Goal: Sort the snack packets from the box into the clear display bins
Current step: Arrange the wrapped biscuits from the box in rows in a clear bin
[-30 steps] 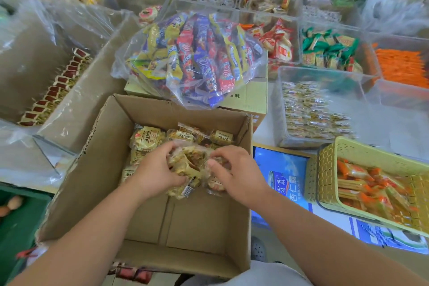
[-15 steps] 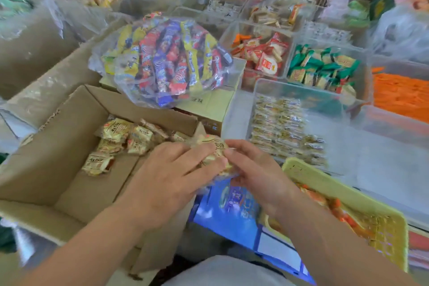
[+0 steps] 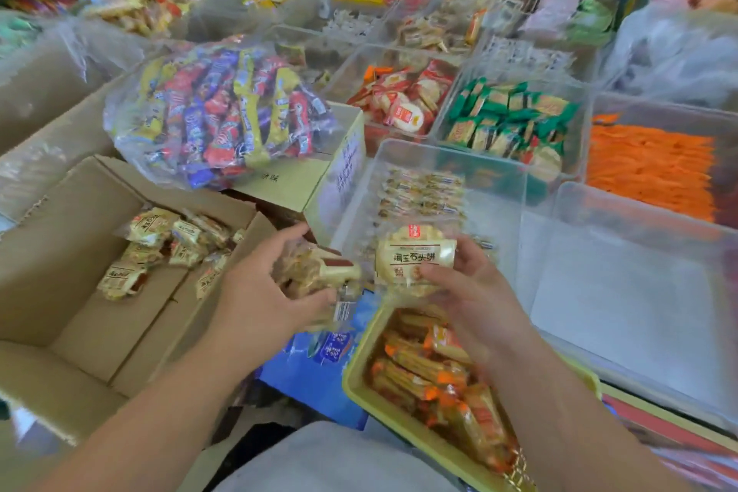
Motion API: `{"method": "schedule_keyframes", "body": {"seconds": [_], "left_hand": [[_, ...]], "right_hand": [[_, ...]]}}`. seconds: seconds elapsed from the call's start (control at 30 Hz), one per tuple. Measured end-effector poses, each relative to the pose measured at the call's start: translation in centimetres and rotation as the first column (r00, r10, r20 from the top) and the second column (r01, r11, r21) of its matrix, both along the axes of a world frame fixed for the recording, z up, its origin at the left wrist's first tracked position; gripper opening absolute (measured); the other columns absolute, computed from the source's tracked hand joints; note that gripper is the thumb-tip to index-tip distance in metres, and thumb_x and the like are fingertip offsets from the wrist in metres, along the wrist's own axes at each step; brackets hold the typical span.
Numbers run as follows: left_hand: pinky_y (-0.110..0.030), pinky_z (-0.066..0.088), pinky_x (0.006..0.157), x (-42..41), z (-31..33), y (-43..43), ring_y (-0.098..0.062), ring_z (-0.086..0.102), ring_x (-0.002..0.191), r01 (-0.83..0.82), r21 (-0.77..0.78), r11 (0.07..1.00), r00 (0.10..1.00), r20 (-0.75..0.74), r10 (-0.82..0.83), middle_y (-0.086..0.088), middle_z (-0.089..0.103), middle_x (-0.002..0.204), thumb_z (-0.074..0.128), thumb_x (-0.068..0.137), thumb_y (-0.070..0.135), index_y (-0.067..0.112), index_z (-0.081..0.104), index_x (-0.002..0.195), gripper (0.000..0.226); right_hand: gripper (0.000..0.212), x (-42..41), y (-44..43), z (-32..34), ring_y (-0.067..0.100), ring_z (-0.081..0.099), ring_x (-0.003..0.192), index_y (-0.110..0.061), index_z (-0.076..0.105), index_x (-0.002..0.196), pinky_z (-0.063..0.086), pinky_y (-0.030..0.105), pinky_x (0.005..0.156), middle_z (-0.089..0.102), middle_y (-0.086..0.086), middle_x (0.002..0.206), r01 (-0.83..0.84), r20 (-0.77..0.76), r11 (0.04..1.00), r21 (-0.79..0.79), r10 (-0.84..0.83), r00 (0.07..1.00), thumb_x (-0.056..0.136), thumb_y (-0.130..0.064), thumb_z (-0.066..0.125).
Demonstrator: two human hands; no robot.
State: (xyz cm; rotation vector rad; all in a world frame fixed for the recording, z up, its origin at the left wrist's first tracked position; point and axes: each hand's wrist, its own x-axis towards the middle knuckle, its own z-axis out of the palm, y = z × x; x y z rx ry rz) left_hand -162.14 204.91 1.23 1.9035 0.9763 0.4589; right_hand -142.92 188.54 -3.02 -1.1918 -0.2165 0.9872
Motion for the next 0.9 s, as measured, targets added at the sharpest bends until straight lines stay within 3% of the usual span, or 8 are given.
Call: {"method": "schedule_keyframes", "body": {"seconds": [0.1, 0.2, 0.27, 0.4, 0.5, 0.6, 0.8, 0.9], "left_hand": [[-0.031, 0.062, 0.058, 2.1, -0.7, -0.8, -0.012, 0.077, 0.084, -0.108, -0.436, 0.893, 0.975, 0.128, 0.181, 0.013, 0.078, 0.104, 0.095, 0.062, 0.014, 0.032, 0.07, 0.117, 0.063], [-0.048, 0.064, 0.079, 3.7, -1.1, -1.7, -0.031, 0.077, 0.089, -0.074, -0.628, 0.774, 0.97, 0.134, 0.202, -0.013, 0.079, 0.106, 0.088, 0.057, 0.025, 0.019, 0.076, 0.103, 0.048], [-0.05, 0.062, 0.084, 4.5, -1.3, -2.4, -0.032, 0.077, 0.093, -0.052, -0.641, 0.766, 0.979, 0.118, 0.165, -0.013, 0.079, 0.106, 0.087, 0.059, 0.025, 0.018, 0.075, 0.106, 0.049], [-0.022, 0.056, 0.054, 5.5, -1.7, -3.1, -0.015, 0.078, 0.08, -0.037, -0.582, 0.813, 0.985, 0.116, 0.127, -0.002, 0.081, 0.099, 0.083, 0.08, 0.008, 0.028, 0.07, 0.117, 0.044], [-0.028, 0.06, 0.07, 6.1, -1.9, -3.0, -0.017, 0.077, 0.094, -0.005, -0.538, 0.843, 0.99, 0.115, 0.079, 0.0, 0.08, 0.105, 0.084, 0.081, 0.008, 0.03, 0.069, 0.122, 0.049], [-0.036, 0.059, 0.086, 6.6, -1.7, -2.9, -0.017, 0.076, 0.101, 0.047, -0.465, 0.884, 0.994, 0.111, 0.006, 0.004, 0.079, 0.107, 0.084, 0.082, 0.009, 0.043, 0.072, 0.11, 0.046], [-0.016, 0.058, 0.072, 7.9, -2.2, -2.7, -0.01, 0.076, 0.095, 0.133, -0.403, 0.905, 0.986, 0.149, -0.078, 0.008, 0.079, 0.104, 0.083, 0.082, 0.009, 0.046, 0.07, 0.107, 0.047], [-0.018, 0.059, 0.074, 8.7, -2.8, -2.5, -0.011, 0.076, 0.096, 0.154, -0.415, 0.897, 0.983, 0.153, -0.098, 0.009, 0.079, 0.106, 0.084, 0.082, 0.007, 0.043, 0.069, 0.11, 0.048]], "right_hand": [[0.043, 1.0, -1.3, -0.3, 0.034, 0.069, 0.098, -0.01, 0.064, 0.121, 0.056, 0.044, 0.087, 0.072, 0.017, 0.112, -0.029, 0.037, 0.999, 0.038, 0.027, 0.999, 0.079, -0.001, 0.072], [0.04, 1.3, -2.2, -0.8, 0.034, 0.067, 0.101, -0.016, 0.068, 0.116, 0.054, 0.046, 0.092, 0.071, 0.017, 0.114, -0.046, 0.037, 0.998, 0.051, 0.045, 0.998, 0.077, -0.008, 0.074], [0.037, 1.6, -2.6, -1.0, 0.028, 0.069, 0.107, -0.026, 0.07, 0.117, 0.055, 0.039, 0.093, 0.073, 0.01, 0.117, -0.059, 0.084, 0.998, 0.016, 0.057, 0.995, 0.082, -0.013, 0.073], [0.037, 2.1, -3.0, -1.6, 0.01, 0.063, 0.116, -0.042, 0.065, 0.128, 0.05, 0.034, 0.099, 0.068, -0.01, 0.126, -0.119, 0.265, 0.973, -0.195, 0.17, 0.949, 0.096, -0.024, 0.068], [0.033, 2.2, -2.9, -1.6, -0.011, 0.051, 0.106, -0.066, 0.06, 0.114, 0.044, 0.025, 0.097, 0.055, -0.019, 0.124, -0.091, 0.407, 0.924, -0.37, 0.249, 0.879, 0.094, -0.041, 0.068], [0.033, 2.4, -2.6, -1.5, -0.001, 0.058, 0.09, -0.07, 0.058, 0.101, 0.048, 0.012, 0.073, 0.06, -0.012, 0.104, -0.077, 0.439, 0.923, -0.376, 0.251, 0.863, 0.093, -0.04, 0.069], [0.04, 2.9, -2.0, -1.3, 0.025, 0.073, 0.101, -0.036, 0.071, 0.12, 0.061, 0.044, 0.087, 0.076, 0.006, 0.109, -0.168, 0.069, 0.968, -0.188, 0.184, 0.981, 0.104, -0.053, 0.039], [0.053, 3.9, -1.8, -1.4, 0.022, 0.071, 0.108, -0.038, 0.07, 0.12, 0.057, 0.049, 0.094, 0.075, 0.003, 0.116, -0.203, 0.048, 0.955, -0.216, 0.218, 0.975, 0.086, -0.073, 0.051]]}}
